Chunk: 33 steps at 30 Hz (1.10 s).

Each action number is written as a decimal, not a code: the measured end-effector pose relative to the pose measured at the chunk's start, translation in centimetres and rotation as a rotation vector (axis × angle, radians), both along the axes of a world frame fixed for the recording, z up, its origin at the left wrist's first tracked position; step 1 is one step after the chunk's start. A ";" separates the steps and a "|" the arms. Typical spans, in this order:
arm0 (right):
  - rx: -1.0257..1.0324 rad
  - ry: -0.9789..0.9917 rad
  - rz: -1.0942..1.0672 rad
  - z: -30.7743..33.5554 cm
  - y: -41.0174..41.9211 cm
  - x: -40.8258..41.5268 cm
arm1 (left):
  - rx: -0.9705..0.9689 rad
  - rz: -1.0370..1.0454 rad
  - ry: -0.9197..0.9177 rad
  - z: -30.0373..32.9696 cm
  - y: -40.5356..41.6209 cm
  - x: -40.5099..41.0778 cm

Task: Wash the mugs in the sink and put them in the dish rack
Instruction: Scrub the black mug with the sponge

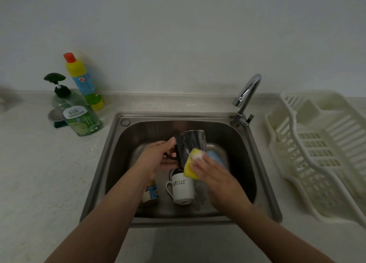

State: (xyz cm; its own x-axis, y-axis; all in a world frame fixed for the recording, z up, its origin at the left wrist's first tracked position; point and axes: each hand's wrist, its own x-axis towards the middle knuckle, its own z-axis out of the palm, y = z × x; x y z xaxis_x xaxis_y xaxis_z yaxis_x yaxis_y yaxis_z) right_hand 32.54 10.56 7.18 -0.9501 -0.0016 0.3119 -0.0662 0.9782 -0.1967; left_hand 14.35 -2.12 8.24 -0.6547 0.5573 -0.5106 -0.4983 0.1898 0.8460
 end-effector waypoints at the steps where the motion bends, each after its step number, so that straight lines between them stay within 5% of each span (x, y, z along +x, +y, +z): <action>1: -0.049 0.019 0.024 -0.3 0.1 0.5 | -0.001 -0.010 -0.015 -0.1 -0.2 -0.2; 5: -0.551 0.079 -0.268 1.0 1.7 -2.2 | 0.014 -0.098 -0.054 0.4 0.0 0.0; 9: -0.548 0.053 -0.189 -0.6 0.1 1.0 | 0.076 -0.055 -0.066 0.8 -0.4 -0.2; 14: -1.271 -0.037 -0.623 1.1 3.3 -0.7 | -0.017 -0.159 0.192 1.4 -0.4 0.3; 17: -1.559 -0.223 -0.707 3.2 5.9 -2.6 | -0.041 -0.197 0.386 2.2 0.4 1.1; 23: -1.146 -0.539 -0.737 4.9 6.6 -4.0 | 0.019 -0.280 0.585 3.1 1.5 2.1; 28: -0.943 -0.420 -0.746 3.6 6.3 -4.3 | -0.044 -0.311 0.627 2.5 1.6 2.8; 30: -0.875 -0.322 -0.758 3.0 6.0 -4.1 | -0.081 -0.228 0.480 2.0 1.2 3.3; 33: -0.701 -0.174 -0.745 2.8 5.5 -3.6 | -0.042 -0.141 -0.114 1.8 0.9 4.1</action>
State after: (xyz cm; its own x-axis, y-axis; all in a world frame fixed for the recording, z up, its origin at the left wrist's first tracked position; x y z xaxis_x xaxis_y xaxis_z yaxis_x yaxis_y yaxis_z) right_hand 28.94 16.05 9.96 -0.6677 0.7339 -0.1252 0.5926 0.4221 -0.6861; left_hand 18.49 -1.18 10.06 -0.5082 0.6160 -0.6019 -0.5563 0.2988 0.7754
